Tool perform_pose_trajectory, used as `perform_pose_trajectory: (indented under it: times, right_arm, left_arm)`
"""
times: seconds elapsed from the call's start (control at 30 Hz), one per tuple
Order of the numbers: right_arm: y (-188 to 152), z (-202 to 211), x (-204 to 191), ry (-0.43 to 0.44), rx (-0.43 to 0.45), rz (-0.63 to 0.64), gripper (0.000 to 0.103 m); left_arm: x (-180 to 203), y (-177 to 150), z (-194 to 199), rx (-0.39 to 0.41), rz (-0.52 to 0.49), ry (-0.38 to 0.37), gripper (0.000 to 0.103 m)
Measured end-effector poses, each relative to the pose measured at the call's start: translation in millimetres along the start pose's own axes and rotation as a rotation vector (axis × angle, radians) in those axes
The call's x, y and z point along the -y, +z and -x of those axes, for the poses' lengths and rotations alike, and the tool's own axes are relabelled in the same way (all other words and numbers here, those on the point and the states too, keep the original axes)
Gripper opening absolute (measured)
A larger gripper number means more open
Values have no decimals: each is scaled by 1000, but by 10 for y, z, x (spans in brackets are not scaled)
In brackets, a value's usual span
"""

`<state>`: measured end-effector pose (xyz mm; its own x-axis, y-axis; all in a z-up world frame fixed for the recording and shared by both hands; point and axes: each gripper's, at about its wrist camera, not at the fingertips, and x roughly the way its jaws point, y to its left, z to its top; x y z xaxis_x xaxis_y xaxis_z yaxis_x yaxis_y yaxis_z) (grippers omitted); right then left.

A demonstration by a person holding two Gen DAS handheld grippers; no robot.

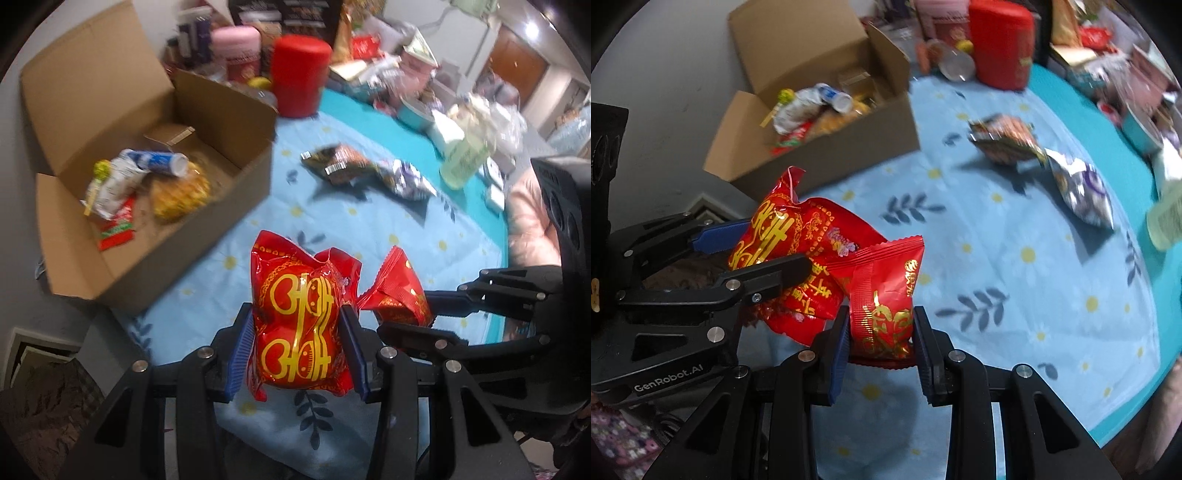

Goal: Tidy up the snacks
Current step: 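Carry the red packet with left tool while right tool carries its red packet to the box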

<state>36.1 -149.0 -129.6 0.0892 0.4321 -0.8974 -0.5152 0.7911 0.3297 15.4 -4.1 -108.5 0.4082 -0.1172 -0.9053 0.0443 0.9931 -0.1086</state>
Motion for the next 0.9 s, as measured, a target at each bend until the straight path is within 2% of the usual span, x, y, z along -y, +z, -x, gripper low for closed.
perform_pose_trajectory:
  times: [0.53,0.9]
  right_arm:
    - [758,444,-664,58,158,172,32]
    - [1380,493,-958,69,229,239,32]
  left_arm:
    - [-610,408,741,183,108,79,45]
    - [-1107,770,967,273,166,119,45]
